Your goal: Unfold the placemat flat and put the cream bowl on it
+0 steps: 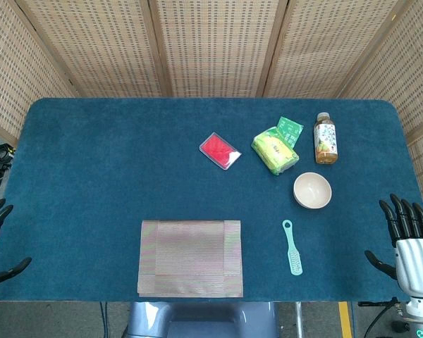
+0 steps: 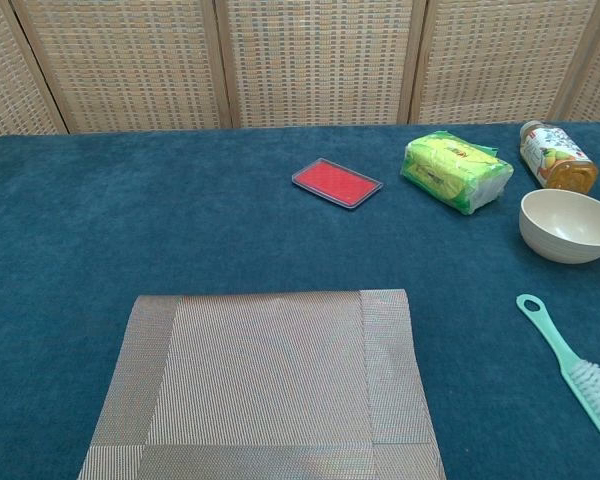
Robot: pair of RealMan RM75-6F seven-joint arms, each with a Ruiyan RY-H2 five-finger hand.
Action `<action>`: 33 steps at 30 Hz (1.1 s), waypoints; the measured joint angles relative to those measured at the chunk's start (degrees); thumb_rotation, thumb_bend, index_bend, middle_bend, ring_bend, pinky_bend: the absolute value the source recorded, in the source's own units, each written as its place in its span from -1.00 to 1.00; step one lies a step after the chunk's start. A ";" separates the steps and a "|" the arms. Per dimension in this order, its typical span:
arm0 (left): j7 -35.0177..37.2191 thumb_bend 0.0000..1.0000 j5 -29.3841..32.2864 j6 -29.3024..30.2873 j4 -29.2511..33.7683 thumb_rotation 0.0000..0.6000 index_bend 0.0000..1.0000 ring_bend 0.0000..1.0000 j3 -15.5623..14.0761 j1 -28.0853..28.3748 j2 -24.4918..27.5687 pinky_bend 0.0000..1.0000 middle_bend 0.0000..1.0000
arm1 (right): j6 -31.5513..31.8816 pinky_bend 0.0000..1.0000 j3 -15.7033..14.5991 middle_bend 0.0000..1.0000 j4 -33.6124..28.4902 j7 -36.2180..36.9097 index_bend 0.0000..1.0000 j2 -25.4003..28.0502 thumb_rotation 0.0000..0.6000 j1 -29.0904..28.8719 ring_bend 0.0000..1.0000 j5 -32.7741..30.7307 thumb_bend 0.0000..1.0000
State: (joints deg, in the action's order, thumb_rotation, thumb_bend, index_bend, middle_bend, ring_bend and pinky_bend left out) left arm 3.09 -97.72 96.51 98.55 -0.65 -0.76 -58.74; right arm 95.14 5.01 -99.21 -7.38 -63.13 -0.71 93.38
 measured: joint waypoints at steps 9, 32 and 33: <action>-1.82 -1.00 -1.99 -2.77 -0.95 1.00 -1.00 -1.00 -0.30 1.83 -1.33 -1.00 -1.00 | -0.55 -1.00 0.04 -1.00 -0.19 0.06 -1.00 0.07 1.00 -0.17 -1.00 -0.40 -1.00; -8.60 -0.85 -23.18 -22.04 -22.14 1.00 -0.07 -1.00 -9.47 18.12 -19.55 -1.00 -1.00 | -3.92 -1.00 0.82 -1.00 -0.40 -2.65 -1.00 -0.78 1.00 -1.21 -1.00 -4.78 -1.00; -8.43 -0.83 -23.50 -21.73 -22.97 1.00 -0.07 -1.00 -9.78 18.20 -20.14 -1.00 -1.00 | -3.98 -1.00 0.82 -1.00 -0.41 -2.46 -1.00 -0.68 1.00 -1.21 -1.00 -4.84 -1.00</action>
State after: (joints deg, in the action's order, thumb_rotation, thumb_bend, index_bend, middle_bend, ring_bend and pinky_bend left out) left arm -5.35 -121.23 74.78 75.58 -10.43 17.44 -78.88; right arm 91.16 5.83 -99.62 -9.84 -63.81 -1.91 88.55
